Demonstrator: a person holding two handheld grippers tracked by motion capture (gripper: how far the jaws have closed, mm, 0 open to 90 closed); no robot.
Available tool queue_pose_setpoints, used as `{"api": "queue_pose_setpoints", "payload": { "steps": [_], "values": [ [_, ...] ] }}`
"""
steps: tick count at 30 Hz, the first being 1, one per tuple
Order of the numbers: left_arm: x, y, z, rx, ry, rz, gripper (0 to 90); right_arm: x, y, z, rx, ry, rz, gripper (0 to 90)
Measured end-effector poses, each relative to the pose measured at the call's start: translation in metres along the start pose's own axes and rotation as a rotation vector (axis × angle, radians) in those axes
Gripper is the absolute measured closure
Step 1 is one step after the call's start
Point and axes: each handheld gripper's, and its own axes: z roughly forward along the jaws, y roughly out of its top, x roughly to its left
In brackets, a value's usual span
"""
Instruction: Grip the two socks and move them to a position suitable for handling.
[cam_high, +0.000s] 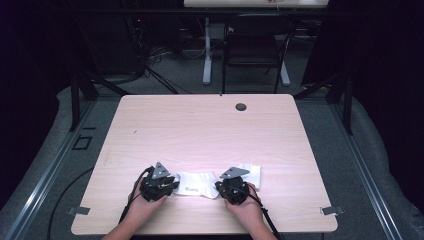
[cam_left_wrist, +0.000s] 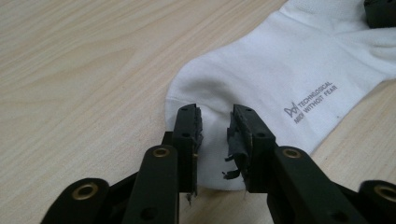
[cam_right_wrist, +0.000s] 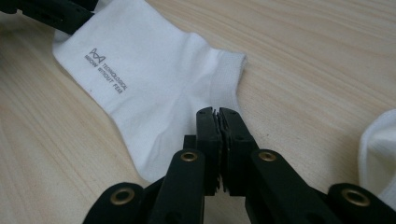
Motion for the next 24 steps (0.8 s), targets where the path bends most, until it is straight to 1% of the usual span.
{"api": "queue_pose_setpoints", "payload": {
  "steps": [1,2,3,4,6,7,8,9,11,14,15,17,19,20,23,24],
  "values": [
    [0.000,-0.002,-0.001,-0.005,-0.009,0.007,79.4,0.000,0.000,0.000,0.000,0.000,-0.002,87.5],
    [0.000,-0.002,-0.001,-0.005,-0.009,0.007,82.9,0.000,0.000,0.000,0.000,0.000,-0.002,87.5],
    [0.001,-0.003,-0.001,-0.008,-0.015,-0.003,85.3,0.000,0.000,0.000,-0.001,0.002,-0.003,87.6],
    [0.001,-0.003,-0.001,-0.008,-0.015,-0.003,86.4,0.000,0.000,0.000,-0.001,0.002,-0.003,87.6],
    [0.002,-0.003,-0.003,-0.003,-0.017,-0.021,87.2,0.000,0.000,0.000,-0.004,0.003,0.000,87.8],
    [0.002,-0.003,-0.005,0.012,-0.016,-0.021,87.7,0.000,-0.001,-0.001,0.000,0.004,-0.004,88.0],
    [0.002,-0.003,-0.005,0.012,-0.016,-0.021,87.9,0.000,-0.001,-0.001,0.000,0.004,-0.004,88.0],
    [0.002,-0.004,-0.006,0.012,-0.019,-0.030,87.9,-0.001,-0.001,-0.001,0.000,0.005,-0.006,88.0],
    [0.003,-0.004,-0.010,0.012,-0.031,-0.047,87.9,-0.001,-0.001,-0.002,0.008,0.007,-0.005,88.2],
    [0.004,-0.005,-0.014,0.015,-0.063,-0.083,87.9,-0.001,-0.002,-0.004,0.013,0.020,-0.002,88.6],
    [0.004,-0.005,-0.015,0.015,-0.068,-0.086,87.8,-0.001,-0.003,-0.006,0.023,0.027,-0.004,88.7],
    [0.000,-0.007,-0.018,0.028,-0.070,-0.074,87.8,0.000,-0.004,-0.007,0.027,0.026,-0.007,88.8],
    [-0.005,-0.010,-0.020,0.043,-0.080,-0.065,87.8,0.002,-0.005,-0.009,0.038,0.034,-0.012,88.8],
    [-0.008,-0.011,-0.022,0.048,-0.085,-0.056,87.7,0.005,-0.006,-0.013,0.060,0.036,-0.025,88.8],
    [-0.016,-0.018,-0.026,0.055,-0.101,-0.056,87.6,0.008,-0.008,-0.016,0.073,0.042,-0.026,88.8],
    [-0.017,-0.019,-0.027,0.059,-0.107,-0.055,87.6,0.009,-0.009,-0.017,0.074,0.046,-0.033,88.8]
  ]
}}
